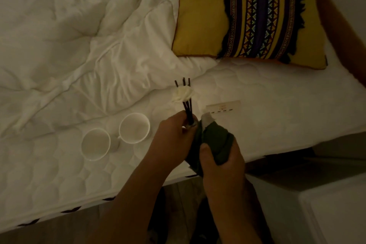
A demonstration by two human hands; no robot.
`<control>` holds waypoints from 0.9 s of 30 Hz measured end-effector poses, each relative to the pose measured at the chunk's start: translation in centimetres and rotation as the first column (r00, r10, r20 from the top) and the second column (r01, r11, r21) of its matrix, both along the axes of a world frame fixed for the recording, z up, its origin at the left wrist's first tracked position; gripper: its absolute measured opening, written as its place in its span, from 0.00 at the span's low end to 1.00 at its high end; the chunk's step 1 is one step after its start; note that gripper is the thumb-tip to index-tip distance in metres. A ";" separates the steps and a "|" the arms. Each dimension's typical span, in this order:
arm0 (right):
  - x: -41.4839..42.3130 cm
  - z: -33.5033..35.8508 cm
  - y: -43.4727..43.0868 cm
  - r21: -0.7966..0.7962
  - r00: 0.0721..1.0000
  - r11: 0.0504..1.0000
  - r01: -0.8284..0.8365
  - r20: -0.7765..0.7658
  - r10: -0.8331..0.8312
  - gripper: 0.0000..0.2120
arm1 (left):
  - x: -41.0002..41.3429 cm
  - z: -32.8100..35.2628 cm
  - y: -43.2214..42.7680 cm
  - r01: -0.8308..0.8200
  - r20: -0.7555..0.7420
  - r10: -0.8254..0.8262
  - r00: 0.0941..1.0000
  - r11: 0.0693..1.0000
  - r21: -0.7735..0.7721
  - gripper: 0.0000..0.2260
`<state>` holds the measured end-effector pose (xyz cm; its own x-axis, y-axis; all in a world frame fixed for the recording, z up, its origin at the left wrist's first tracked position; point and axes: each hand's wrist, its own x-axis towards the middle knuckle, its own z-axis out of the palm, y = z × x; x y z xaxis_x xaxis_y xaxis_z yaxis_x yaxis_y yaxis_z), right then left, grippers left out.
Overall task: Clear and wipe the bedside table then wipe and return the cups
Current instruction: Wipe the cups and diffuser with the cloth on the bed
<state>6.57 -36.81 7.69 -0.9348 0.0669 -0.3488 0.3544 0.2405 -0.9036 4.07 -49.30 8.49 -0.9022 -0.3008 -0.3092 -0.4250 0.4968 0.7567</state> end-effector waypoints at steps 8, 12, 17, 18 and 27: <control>-5.9 0.0 1.3 -0.278 0.947 0.960 -0.027 0.301 0.114 0.08 | 1.5 0.6 0.6 0.128 0.048 -0.144 0.988 0.961 0.244 0.09; -5.8 -1.1 0.4 -0.204 0.964 0.979 0.006 0.261 0.049 0.08 | 1.4 -0.5 0.5 0.005 -0.005 -0.004 1.000 0.983 0.184 0.08; -2.4 -2.7 -0.1 -0.064 0.960 0.987 -0.145 0.232 0.156 0.06 | -0.3 -1.8 -1.0 -0.171 -0.016 0.172 0.985 0.984 0.058 0.05; -1.8 -3.1 -0.2 -0.044 0.952 0.985 -0.165 0.253 0.171 0.08 | -0.7 -2.1 -1.3 -0.195 -0.023 0.198 0.980 0.977 0.084 0.05; 0.0 -5.3 1.7 -0.086 0.949 0.996 -0.003 0.315 0.030 0.12 | -3.2 -8.1 -1.4 -0.404 0.029 0.407 0.913 0.891 0.208 0.13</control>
